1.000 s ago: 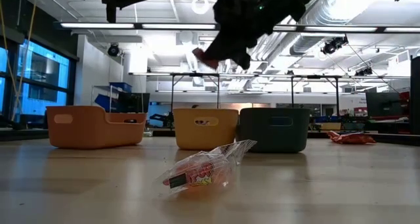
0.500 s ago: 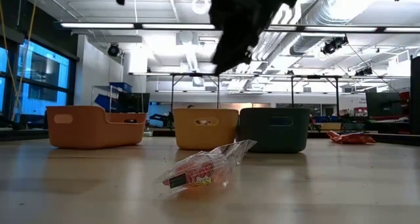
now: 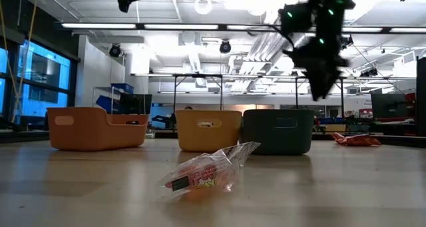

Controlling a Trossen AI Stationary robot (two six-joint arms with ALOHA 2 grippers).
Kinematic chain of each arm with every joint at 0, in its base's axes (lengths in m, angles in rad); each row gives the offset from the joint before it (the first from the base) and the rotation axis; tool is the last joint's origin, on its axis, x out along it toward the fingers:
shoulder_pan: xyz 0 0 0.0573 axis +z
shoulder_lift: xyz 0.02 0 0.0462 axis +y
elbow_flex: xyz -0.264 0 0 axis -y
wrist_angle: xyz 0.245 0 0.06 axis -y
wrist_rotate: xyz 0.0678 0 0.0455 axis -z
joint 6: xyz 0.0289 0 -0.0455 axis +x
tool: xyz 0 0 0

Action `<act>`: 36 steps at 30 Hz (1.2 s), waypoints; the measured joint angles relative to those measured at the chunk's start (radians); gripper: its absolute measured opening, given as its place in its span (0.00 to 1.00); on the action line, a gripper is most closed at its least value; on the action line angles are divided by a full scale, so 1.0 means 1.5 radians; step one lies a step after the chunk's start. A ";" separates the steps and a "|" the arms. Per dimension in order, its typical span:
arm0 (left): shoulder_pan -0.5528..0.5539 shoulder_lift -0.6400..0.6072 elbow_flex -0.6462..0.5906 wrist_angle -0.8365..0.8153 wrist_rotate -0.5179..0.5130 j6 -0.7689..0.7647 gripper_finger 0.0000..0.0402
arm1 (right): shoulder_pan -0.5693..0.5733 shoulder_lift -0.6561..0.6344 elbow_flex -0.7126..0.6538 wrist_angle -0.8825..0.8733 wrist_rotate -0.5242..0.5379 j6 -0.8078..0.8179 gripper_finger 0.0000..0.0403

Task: Sort candy
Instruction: Put the red candy into the yellow bin

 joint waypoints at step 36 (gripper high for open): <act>0.069 0.063 0.000 0.015 0.048 -0.072 0.29 | -0.256 -0.038 -0.301 0.253 -0.053 0.218 0.05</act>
